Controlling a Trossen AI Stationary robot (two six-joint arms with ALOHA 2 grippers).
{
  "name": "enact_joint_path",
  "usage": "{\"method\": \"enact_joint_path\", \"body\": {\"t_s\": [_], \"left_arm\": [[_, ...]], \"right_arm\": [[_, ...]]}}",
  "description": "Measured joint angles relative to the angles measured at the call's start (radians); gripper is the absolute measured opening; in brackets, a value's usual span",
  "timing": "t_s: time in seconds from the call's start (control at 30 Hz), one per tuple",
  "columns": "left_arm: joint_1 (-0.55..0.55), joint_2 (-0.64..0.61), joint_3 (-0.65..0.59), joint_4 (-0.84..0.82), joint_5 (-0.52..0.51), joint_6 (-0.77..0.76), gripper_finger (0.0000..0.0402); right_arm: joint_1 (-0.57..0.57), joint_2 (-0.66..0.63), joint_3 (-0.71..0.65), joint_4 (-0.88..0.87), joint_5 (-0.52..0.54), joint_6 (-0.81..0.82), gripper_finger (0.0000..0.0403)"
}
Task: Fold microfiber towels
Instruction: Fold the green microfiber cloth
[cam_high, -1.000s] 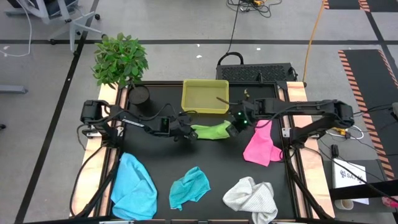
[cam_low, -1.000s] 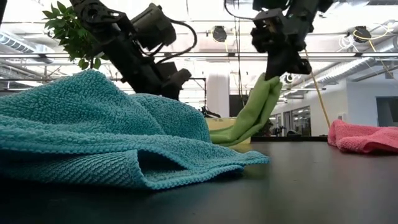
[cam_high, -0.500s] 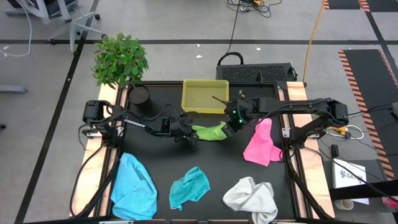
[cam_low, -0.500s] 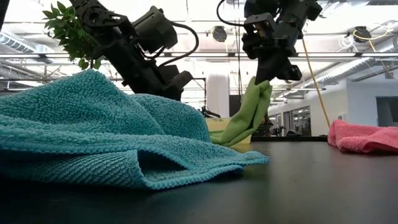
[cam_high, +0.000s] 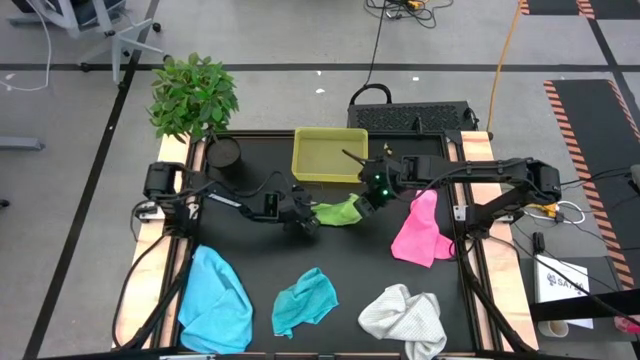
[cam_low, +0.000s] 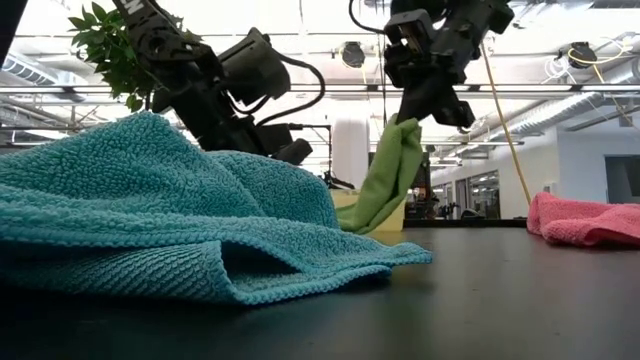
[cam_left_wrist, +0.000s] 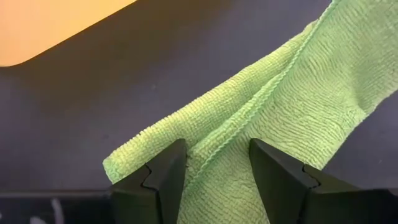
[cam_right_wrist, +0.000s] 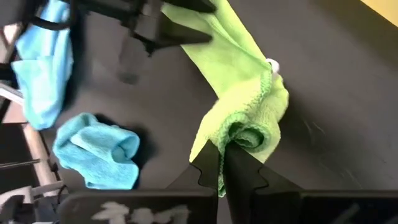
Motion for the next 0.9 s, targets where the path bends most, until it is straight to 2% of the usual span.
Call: {"method": "enact_joint_path", "body": {"t_s": [0.3, 0.5, 0.77, 0.9], "left_arm": [[0.024, 0.002, 0.000, 0.041, 0.023, 0.013, 0.0181], [0.024, 0.002, 0.000, 0.049, 0.027, 0.014, 0.0181], [0.024, 0.002, 0.000, 0.044, 0.028, 0.017, 0.0181], [0.024, 0.001, -0.001, 0.025, 0.033, 0.030, 0.0181]], "right_arm": [[-0.006, 0.024, 0.000, 0.244, -0.050, -0.043, 0.0000], [-0.006, 0.141, 0.000, 0.328, -0.127, -0.063, 0.0000], [-0.009, 0.303, 0.000, 0.594, -0.246, -0.050, 0.0000], [-0.014, 0.342, 0.000, 0.657, -0.258, -0.054, 0.0000]]}}
